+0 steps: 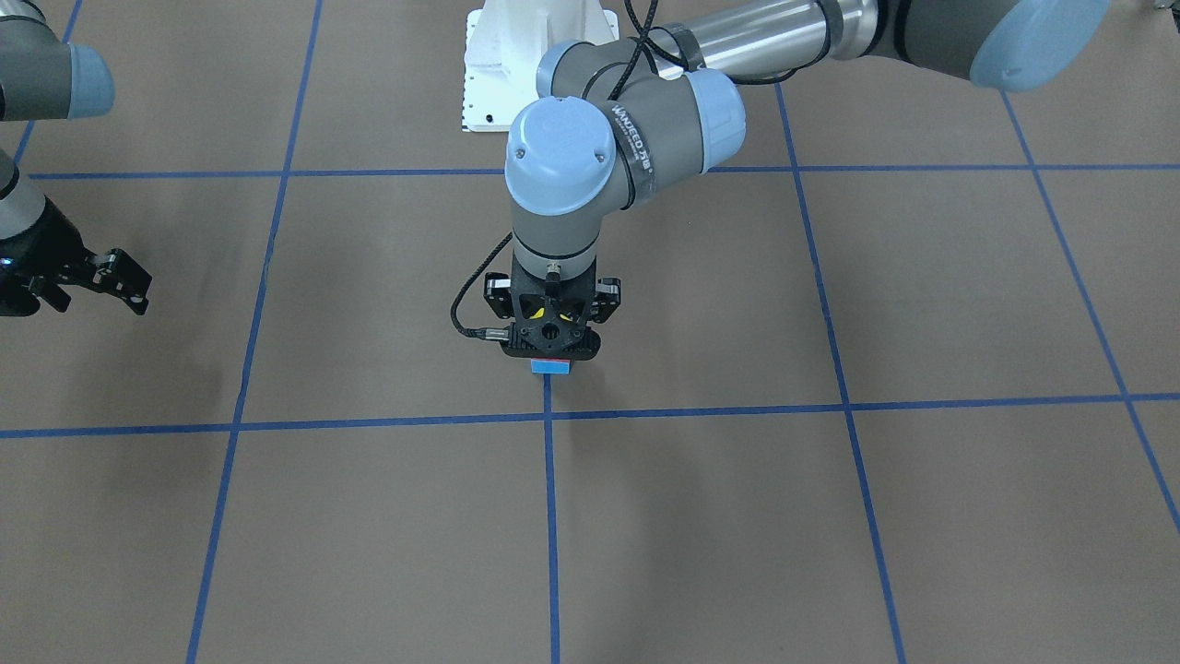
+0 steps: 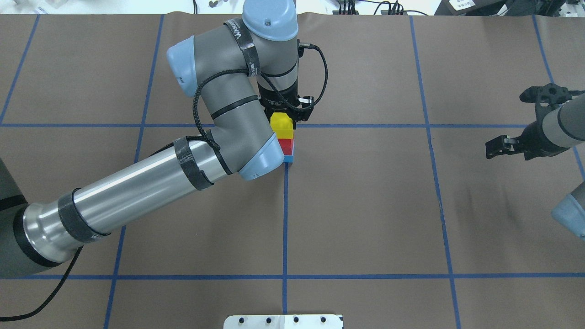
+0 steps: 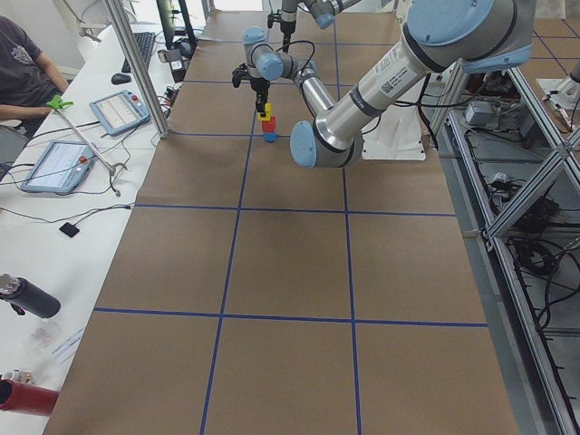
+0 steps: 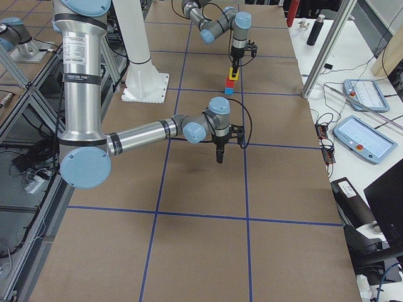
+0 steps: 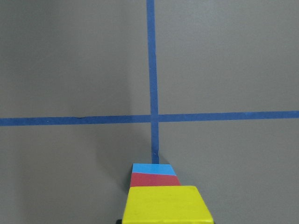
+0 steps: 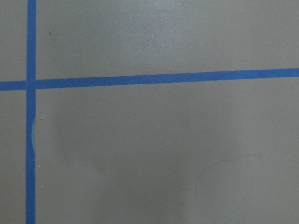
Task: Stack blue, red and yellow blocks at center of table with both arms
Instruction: 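Lower the yellow cube onto the red cube with the left gripper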
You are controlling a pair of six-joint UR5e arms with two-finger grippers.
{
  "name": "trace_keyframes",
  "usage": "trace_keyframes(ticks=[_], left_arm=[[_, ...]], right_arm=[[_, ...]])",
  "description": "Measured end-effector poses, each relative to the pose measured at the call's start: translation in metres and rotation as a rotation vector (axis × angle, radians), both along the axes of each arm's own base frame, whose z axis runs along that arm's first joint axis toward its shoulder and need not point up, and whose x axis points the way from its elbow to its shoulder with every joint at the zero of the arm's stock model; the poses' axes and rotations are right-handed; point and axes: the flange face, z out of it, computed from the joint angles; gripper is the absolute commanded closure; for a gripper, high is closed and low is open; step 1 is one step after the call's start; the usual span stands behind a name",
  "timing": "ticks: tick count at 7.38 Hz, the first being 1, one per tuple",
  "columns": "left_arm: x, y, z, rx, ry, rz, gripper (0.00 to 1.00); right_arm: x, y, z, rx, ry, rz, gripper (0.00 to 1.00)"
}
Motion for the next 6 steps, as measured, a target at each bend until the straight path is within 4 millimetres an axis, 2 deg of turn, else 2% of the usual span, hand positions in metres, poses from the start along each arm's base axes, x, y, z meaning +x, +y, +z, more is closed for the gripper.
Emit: trace_keyframes(ticks=[6], left_arm=[[0.0026,0.0025,0.0019,-0.024,-0.018,0.003,1.00]], right_arm=[[-0.0010,0.0000,0.0012,-0.006,0.001,0.003,0.00]])
